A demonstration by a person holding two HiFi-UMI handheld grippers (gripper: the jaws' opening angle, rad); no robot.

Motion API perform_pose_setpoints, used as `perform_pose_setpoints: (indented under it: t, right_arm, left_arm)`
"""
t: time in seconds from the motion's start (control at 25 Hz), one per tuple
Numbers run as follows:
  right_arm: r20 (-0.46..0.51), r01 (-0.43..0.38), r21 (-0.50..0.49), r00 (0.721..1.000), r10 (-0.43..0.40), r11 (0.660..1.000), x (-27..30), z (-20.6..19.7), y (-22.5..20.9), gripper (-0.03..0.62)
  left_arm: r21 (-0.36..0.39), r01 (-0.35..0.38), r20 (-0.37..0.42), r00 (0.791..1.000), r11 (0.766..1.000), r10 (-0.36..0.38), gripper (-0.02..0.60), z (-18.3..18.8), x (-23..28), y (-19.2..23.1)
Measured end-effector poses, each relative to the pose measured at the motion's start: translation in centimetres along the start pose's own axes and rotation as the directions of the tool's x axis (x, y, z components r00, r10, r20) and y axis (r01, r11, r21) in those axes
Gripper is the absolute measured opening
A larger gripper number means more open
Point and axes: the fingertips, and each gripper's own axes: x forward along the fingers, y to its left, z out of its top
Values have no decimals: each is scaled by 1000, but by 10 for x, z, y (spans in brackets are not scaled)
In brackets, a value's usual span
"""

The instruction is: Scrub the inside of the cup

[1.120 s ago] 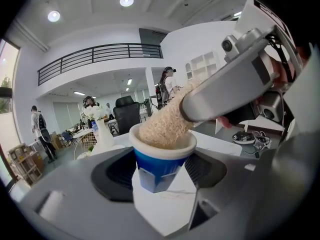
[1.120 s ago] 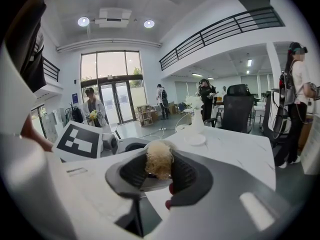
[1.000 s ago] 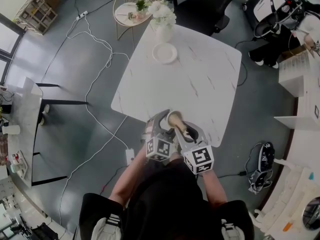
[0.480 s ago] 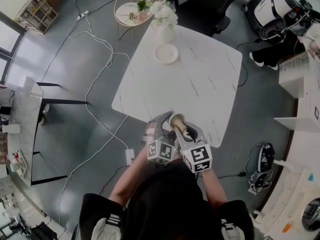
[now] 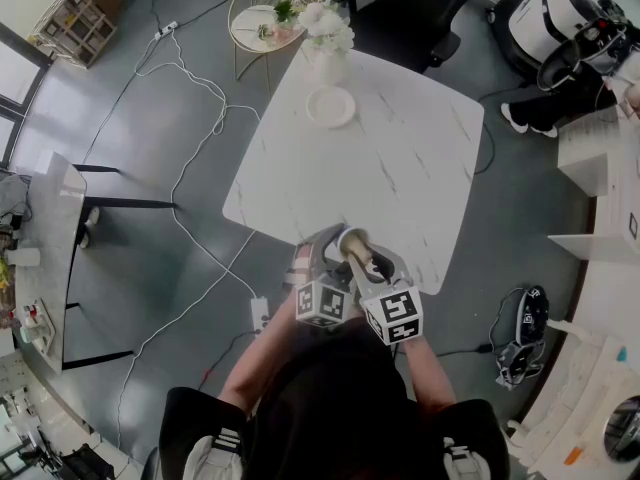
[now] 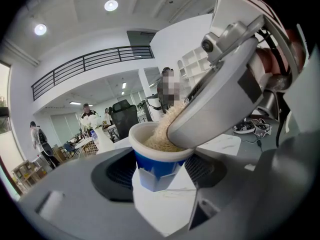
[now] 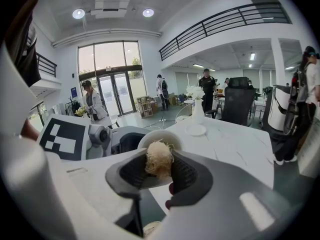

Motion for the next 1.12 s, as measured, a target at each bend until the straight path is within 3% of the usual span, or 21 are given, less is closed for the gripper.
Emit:
perform_pose_setpoints:
  t: [0.56, 1.12]
  right_arm:
    - [-44, 24, 5, 999, -24, 1000, -1, -5, -16, 114]
    - [-53, -4, -4, 999, 4, 1000, 5, -5, 0, 112]
  left_arm:
    - [-21, 9, -11, 1000, 1000, -9, 313, -4, 4, -4]
    - [1, -1, -16, 1000, 1000, 1, 313, -6, 4, 0]
